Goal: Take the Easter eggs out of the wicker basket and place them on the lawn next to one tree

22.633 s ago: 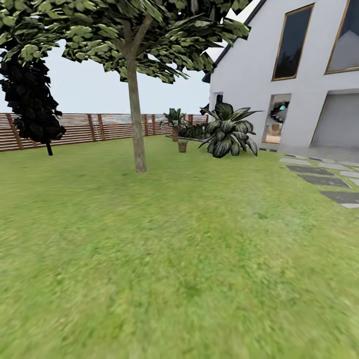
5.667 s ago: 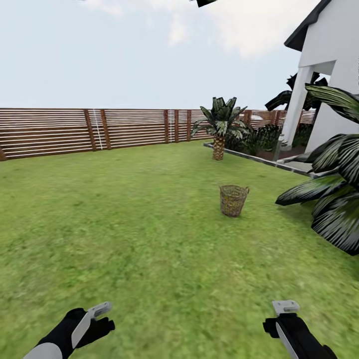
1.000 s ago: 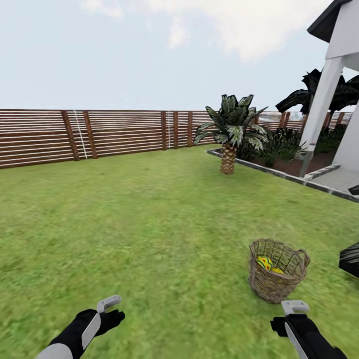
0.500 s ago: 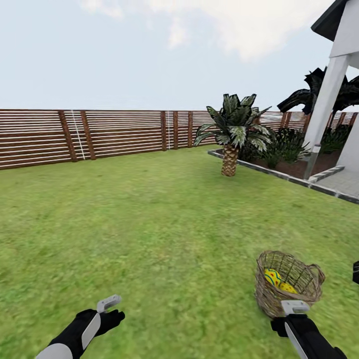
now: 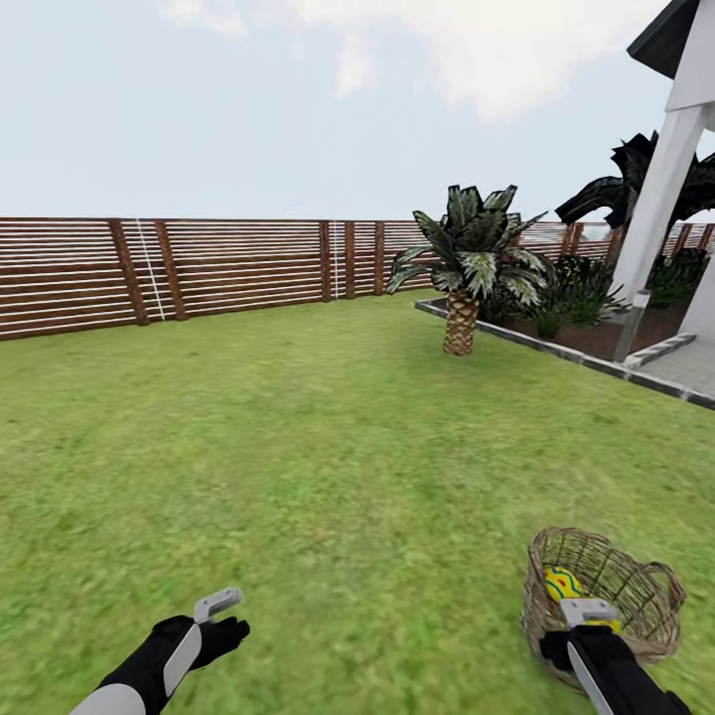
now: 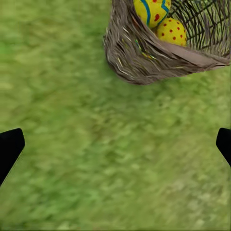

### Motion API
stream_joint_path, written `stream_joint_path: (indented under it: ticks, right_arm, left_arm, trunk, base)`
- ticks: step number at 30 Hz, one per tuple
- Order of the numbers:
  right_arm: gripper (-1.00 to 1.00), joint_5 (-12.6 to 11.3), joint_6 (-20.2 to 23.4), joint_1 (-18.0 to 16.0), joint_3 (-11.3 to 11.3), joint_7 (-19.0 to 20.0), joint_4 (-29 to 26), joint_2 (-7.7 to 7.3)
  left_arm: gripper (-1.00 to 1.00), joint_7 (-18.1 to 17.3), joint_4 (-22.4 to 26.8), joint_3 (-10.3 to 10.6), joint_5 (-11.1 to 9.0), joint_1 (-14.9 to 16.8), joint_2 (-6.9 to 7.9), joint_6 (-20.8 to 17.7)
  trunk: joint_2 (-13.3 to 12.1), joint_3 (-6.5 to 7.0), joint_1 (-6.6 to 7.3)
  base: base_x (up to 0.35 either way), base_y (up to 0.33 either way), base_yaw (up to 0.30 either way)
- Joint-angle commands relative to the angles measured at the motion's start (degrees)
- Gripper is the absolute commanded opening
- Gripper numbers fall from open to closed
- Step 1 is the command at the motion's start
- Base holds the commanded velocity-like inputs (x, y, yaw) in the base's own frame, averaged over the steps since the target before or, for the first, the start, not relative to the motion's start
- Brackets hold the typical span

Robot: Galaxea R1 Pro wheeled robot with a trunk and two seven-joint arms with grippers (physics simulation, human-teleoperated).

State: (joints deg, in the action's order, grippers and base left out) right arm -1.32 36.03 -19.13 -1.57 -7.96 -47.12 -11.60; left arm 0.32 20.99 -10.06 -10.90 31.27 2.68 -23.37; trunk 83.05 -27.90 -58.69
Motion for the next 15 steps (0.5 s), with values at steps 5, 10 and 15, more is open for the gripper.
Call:
stream_joint_path:
  ticks: [5,10,15]
  right_arm:
    - [1.0,-0.14,0.27,-0.03,0.06,-0.21,-0.08,-0.01]
    - [1.0,-0.12,0.31,-0.03,0.08,-0.21,-0.08,-0.01]
    - [1.0,-0.14,0.28,-0.03,0.08,-0.21,-0.08,-0.01]
  left_arm:
    - [1.0,0.03,0.1,-0.22,-0.4,0.02,-0.01,-0.36]
    - [1.0,0.03,0.08,-0.22,-0.38,0.02,-0.01,-0.36]
    - [1.0,0.03,0.1,-0.22,-0.35,0.02,0.0,-0.36]
  trunk:
    - [0.03,-0.06,-0.03]
    - [0.03,-0.06,-0.03]
    - [0.03,-0.06,-0.03]
  base:
    - [0.345,0.0,0.0]
    - [0.345,0.0,0.0]
    - [0.345,-0.003,0.0]
